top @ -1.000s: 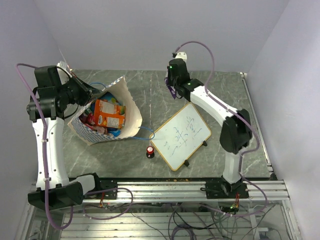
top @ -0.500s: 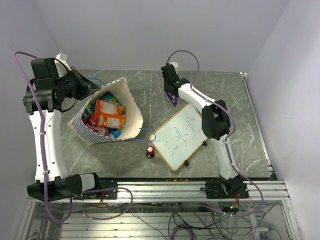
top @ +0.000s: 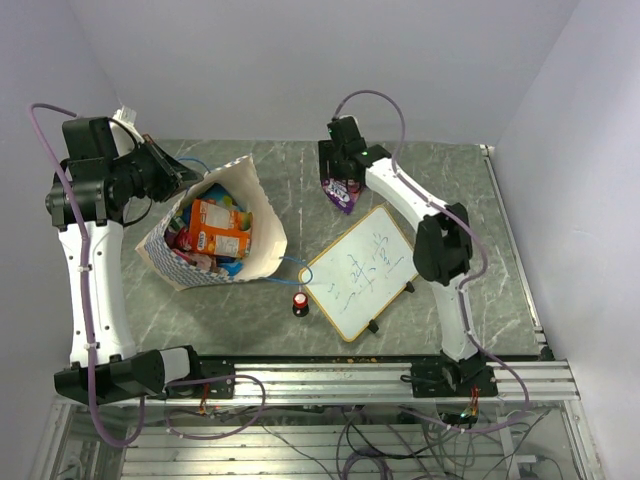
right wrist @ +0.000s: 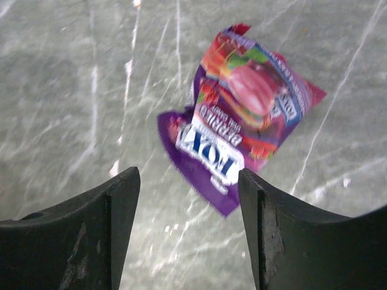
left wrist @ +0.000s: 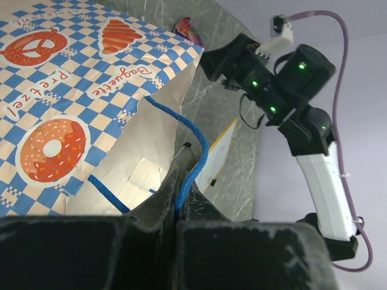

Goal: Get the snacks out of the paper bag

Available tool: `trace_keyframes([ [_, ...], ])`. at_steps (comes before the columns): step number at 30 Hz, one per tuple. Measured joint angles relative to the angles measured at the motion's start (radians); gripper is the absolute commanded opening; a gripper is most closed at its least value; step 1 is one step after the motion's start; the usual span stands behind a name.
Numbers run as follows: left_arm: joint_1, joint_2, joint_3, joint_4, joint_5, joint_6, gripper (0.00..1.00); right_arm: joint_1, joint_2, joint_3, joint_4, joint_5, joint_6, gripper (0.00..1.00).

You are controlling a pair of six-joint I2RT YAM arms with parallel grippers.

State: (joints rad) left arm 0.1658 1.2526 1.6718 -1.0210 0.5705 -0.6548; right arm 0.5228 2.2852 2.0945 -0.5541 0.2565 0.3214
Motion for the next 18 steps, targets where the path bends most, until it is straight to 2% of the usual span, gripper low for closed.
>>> trace_keyframes([
  [6,0.0,-0.031,-0.043,0.006,0.006,0.0,0.07,0.018,-0.246,-0.19,-0.055,-0.131,0.042,0.67],
  [10,0.0,-0.032,-0.049,0.008,0.007,0.0,0.07,0.076,-0.433,-0.331,-0.065,-0.206,0.071,0.67],
  [14,0.0,-0.035,-0.071,0.015,0.017,-0.008,0.07,0.186,-0.584,-0.452,-0.059,-0.268,0.096,0.68],
  [18,0.0,-0.036,-0.083,0.014,0.029,-0.011,0.07,0.344,-0.673,-0.501,-0.024,-0.304,0.102,0.71],
])
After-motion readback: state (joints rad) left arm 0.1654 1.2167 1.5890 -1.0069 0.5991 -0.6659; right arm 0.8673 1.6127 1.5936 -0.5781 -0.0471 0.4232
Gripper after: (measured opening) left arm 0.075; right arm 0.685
